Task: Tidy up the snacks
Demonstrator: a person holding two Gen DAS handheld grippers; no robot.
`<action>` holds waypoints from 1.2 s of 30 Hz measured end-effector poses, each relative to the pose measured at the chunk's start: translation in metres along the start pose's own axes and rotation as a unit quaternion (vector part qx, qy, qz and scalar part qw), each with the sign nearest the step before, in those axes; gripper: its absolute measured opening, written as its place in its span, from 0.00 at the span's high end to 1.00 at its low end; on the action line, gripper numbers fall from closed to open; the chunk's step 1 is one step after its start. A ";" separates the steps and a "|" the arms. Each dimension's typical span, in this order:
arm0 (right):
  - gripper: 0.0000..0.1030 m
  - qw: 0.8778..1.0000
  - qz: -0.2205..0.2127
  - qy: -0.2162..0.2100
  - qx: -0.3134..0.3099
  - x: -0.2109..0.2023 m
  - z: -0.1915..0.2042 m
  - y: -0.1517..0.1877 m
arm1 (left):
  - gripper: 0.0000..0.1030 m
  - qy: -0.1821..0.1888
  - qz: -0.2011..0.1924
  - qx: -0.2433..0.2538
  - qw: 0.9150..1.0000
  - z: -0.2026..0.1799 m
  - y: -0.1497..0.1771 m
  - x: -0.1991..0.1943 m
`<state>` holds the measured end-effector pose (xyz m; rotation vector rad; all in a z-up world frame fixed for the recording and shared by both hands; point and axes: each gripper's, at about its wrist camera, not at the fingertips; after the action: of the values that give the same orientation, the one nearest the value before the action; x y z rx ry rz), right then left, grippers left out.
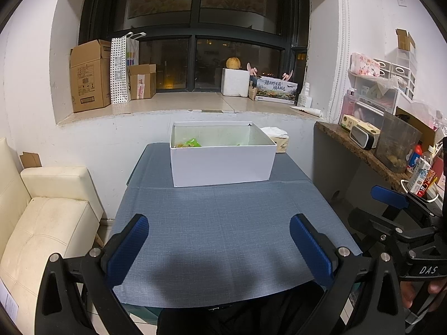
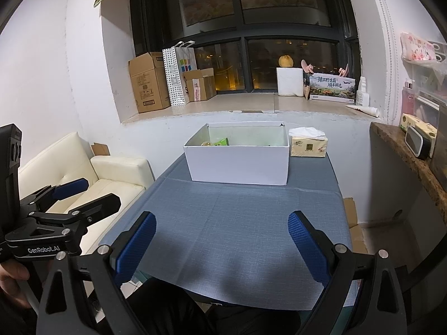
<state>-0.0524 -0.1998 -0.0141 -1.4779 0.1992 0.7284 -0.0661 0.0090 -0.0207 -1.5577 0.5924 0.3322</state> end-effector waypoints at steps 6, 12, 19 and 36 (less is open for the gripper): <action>0.05 1.000 0.000 -0.001 -0.001 0.000 -0.001 0.000 | 0.00 0.001 0.002 0.001 1.000 0.000 0.001 0.001; 0.05 1.000 0.001 0.000 -0.004 0.000 0.000 0.001 | 0.00 0.002 0.002 0.001 1.000 0.000 0.001 0.001; 0.05 1.000 0.001 -0.005 -0.006 0.000 -0.001 0.003 | 0.00 0.003 0.002 0.001 1.000 0.001 0.002 0.001; 0.05 1.000 0.002 -0.006 -0.007 0.001 0.000 0.003 | 0.00 0.002 0.002 0.001 1.000 0.000 0.002 0.001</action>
<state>-0.0537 -0.2001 -0.0174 -1.4866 0.1888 0.7437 -0.0668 0.0090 -0.0232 -1.5557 0.5995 0.3321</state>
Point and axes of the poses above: each gripper's, at about its wrist camera, not at the fingertips, and x roughly the way its jaws point, z to its left, y to its underside, and after that the axes turned 1 degree about z, right-handed
